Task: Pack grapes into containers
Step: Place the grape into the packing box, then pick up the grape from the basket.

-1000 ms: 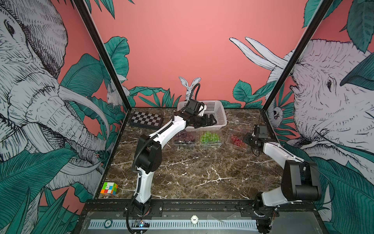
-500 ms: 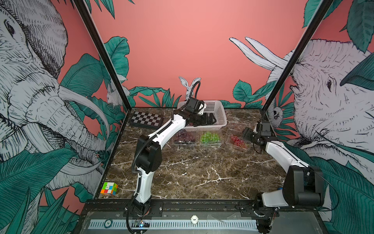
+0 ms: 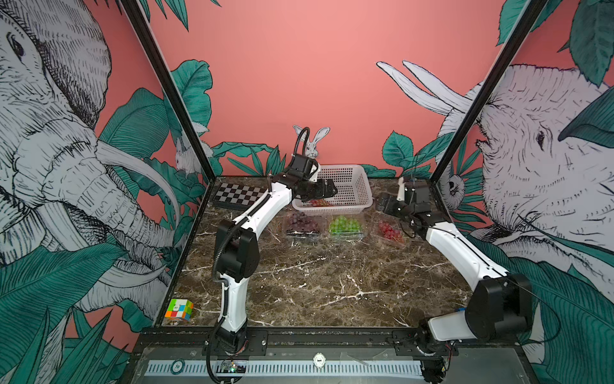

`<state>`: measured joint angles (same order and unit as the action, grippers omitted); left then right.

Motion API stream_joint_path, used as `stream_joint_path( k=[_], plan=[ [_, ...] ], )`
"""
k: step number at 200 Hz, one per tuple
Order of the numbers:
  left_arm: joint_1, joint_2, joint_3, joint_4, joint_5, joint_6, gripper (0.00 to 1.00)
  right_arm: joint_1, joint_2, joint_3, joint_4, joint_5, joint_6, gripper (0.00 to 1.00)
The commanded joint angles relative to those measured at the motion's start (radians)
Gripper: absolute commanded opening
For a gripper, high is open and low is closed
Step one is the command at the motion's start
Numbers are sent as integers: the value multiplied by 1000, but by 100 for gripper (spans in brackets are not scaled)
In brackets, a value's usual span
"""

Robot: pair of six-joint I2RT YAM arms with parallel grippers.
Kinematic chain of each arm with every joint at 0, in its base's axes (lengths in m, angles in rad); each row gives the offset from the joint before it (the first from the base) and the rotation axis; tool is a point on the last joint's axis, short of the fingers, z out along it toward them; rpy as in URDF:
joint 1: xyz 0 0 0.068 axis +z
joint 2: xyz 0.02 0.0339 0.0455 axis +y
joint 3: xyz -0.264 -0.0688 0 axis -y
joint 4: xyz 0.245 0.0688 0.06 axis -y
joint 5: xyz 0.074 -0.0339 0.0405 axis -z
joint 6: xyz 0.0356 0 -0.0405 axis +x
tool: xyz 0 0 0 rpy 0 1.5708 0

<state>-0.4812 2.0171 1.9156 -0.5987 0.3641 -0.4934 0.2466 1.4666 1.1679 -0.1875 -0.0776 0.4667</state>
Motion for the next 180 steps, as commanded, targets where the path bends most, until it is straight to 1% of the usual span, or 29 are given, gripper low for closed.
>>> stream_joint_path(
  k=[1, 15, 36, 63, 75, 89, 111, 133, 150, 180],
  plan=[
    [55, -78, -24, -30, -11, 15, 99, 80, 118, 129, 33, -55, -47, 99],
    [89, -84, -35, -27, -4, 14, 99, 124, 211, 235, 19, -64, -68, 99],
    [134, -86, -61, -10, 8, 8, 99, 156, 364, 403, -41, -122, -80, 99],
    [195, -75, -121, 62, 76, -52, 99, 194, 575, 628, -143, -212, -114, 98],
    [208, -63, -135, 86, 92, -67, 99, 214, 671, 741, -206, -240, -143, 99],
    [217, -47, -132, 94, 105, -72, 99, 232, 769, 872, -292, -235, -175, 99],
    [223, -24, -130, 112, 126, -85, 99, 244, 879, 1017, -367, -249, -178, 98],
    [226, -3, -130, 136, 151, -102, 99, 251, 960, 1107, -408, -267, -168, 93],
    [225, 14, -124, 146, 162, -110, 99, 254, 1007, 1146, -422, -270, -159, 85],
    [226, 31, -117, 155, 169, -116, 99, 256, 1067, 1190, -417, -265, -139, 72]
  ],
)
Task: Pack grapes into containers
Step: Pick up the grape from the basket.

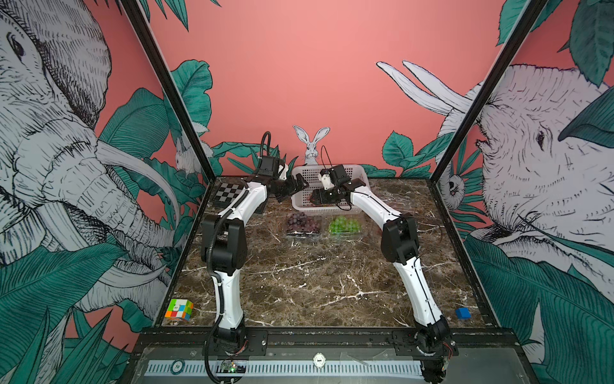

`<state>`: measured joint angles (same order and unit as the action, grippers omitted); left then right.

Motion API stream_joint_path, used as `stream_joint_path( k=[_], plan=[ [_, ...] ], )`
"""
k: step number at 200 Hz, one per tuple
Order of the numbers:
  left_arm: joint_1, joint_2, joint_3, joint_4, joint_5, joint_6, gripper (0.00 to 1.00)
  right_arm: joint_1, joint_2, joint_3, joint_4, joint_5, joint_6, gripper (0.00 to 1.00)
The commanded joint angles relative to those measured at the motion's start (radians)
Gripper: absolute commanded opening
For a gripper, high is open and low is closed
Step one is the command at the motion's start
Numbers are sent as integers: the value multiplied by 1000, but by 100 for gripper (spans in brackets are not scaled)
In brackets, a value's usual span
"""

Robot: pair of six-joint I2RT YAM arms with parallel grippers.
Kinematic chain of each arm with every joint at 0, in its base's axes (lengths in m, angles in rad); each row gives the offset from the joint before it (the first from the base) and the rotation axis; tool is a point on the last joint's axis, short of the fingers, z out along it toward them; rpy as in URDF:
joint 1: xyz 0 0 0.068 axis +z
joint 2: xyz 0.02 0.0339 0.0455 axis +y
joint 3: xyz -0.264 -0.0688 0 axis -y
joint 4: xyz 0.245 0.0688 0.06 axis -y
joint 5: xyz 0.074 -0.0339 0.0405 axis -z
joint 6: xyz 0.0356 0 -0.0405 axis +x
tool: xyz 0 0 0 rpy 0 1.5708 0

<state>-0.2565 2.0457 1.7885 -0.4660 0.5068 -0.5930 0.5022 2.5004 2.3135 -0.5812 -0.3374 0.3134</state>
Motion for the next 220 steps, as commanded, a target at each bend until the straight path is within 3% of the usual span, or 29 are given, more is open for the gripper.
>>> stream_joint_path(
  k=[1, 35, 80, 118, 143, 194, 220],
  plan=[
    [1, 3, 11, 23, 26, -16, 99, 1, 36, 46, -23, -6, 15, 72],
    [0, 10, 20, 20, 33, -12, 99, 0, 88, 96, -40, 23, 26, 64],
    [0, 11, 11, 21, 37, -13, 99, -1, 135, 139, -26, -8, 55, 47],
    [0, 5, 9, 18, 35, -8, 99, -6, 119, 109, 25, -22, 83, 23],
    [0, 2, 4, 19, 35, -7, 99, -9, 104, 99, 43, -19, 100, 12],
    [1, -2, -7, 23, 39, -7, 99, -19, 55, 84, 88, -37, 142, 0],
    [1, -4, -9, 23, 37, -7, 99, -25, 38, 83, 98, -40, 162, 0]
  ],
)
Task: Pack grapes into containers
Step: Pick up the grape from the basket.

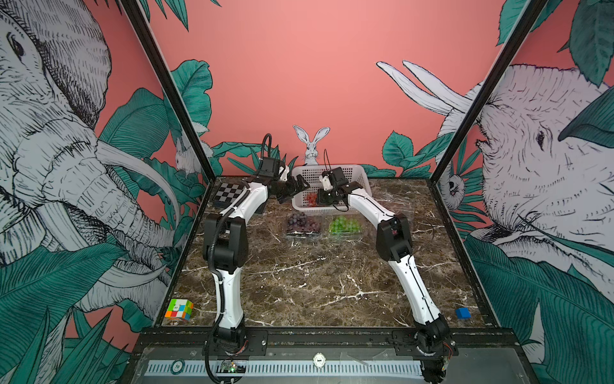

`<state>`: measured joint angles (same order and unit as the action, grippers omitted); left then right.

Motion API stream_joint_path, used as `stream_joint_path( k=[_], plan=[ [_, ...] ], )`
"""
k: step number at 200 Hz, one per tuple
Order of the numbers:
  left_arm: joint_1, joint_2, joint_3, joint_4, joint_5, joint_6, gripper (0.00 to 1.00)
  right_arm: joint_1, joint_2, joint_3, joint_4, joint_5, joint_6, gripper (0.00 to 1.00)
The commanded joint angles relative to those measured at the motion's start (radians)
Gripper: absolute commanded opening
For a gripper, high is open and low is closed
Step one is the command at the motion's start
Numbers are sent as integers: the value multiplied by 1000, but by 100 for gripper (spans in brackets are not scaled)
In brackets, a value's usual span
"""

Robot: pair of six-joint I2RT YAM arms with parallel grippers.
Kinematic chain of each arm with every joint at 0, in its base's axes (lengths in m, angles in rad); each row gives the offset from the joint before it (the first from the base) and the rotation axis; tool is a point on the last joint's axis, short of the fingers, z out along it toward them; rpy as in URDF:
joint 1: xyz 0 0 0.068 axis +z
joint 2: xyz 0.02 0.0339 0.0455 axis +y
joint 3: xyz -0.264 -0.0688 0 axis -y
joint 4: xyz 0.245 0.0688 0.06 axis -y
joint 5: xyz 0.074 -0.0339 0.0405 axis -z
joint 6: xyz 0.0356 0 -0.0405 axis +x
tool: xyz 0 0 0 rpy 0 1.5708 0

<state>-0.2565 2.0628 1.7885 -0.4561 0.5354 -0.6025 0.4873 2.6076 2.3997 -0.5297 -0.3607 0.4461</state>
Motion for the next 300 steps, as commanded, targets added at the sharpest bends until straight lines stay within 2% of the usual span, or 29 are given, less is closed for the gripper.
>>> stream_joint_path(
  k=[1, 118, 172, 196, 237, 300],
  plan=[
    [1, -21, -9, 13, 8, 3, 99, -10, -70, -3, 47, -16, 29, 0],
    [1, -45, -25, 14, 7, -3, 99, -29, -187, -6, 39, -16, 52, 0],
    [-7, -118, -42, 40, 1, -29, 99, -65, -372, -163, 73, 4, 71, 0],
    [-30, -155, -46, 48, -8, -38, 99, -89, -486, -297, 83, 37, 67, 0],
    [-124, -203, -45, 66, -22, -48, 100, -148, -763, -648, 144, 103, 52, 0],
    [-293, -156, -15, 110, -17, -83, 99, -273, -1138, -1061, 85, 245, -14, 0]
  ],
)
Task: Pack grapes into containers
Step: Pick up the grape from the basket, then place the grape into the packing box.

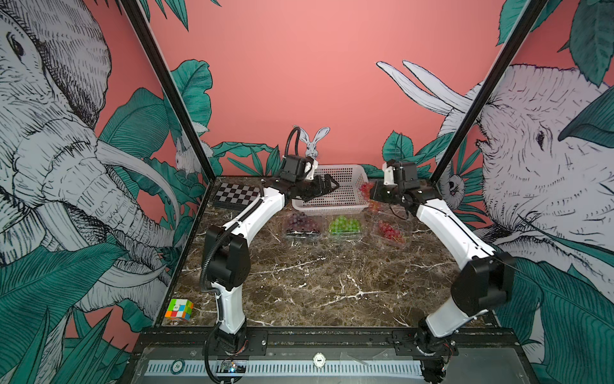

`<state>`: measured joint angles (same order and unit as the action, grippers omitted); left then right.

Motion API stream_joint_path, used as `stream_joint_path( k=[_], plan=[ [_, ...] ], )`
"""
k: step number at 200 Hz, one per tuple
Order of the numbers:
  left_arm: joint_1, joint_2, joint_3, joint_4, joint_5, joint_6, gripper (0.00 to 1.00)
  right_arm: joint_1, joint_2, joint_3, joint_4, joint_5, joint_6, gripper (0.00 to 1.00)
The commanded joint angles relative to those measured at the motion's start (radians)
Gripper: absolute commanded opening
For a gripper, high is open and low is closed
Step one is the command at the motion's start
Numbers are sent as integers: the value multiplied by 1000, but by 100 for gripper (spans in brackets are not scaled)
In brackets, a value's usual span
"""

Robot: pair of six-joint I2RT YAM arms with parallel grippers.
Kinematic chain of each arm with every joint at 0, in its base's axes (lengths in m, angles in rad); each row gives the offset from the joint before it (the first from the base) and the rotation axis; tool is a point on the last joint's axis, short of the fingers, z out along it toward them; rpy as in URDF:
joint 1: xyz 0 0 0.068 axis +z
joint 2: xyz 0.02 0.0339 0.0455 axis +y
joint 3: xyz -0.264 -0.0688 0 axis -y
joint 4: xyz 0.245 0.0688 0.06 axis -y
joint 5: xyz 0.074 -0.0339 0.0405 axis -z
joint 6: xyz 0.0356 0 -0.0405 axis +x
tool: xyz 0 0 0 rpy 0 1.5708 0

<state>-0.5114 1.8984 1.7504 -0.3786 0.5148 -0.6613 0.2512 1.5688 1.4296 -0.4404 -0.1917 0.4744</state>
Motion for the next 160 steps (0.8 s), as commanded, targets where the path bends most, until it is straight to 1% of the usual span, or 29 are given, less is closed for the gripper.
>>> stream_joint_path(
  k=[1, 31, 56, 86, 139, 160],
  plan=[
    [-40, 11, 24, 33, 4, -24, 99, -39, -102, -97, -5, 76, -44, 0],
    [-93, 44, 47, 38, 8, -36, 99, -105, -188, -248, -15, 88, -70, 0],
    [-119, 58, 48, 35, 7, -39, 99, -149, -197, -319, 20, 56, -81, 0],
    [-137, 52, 26, 40, 2, -44, 99, -169, -139, -327, 32, 53, -125, 0],
    [-138, 41, -16, 44, -6, -44, 99, -172, 5, -289, 70, -43, -153, 0],
    [-138, 45, -16, 43, -6, -45, 99, -173, 25, -279, 78, -66, -153, 0]
  ],
)
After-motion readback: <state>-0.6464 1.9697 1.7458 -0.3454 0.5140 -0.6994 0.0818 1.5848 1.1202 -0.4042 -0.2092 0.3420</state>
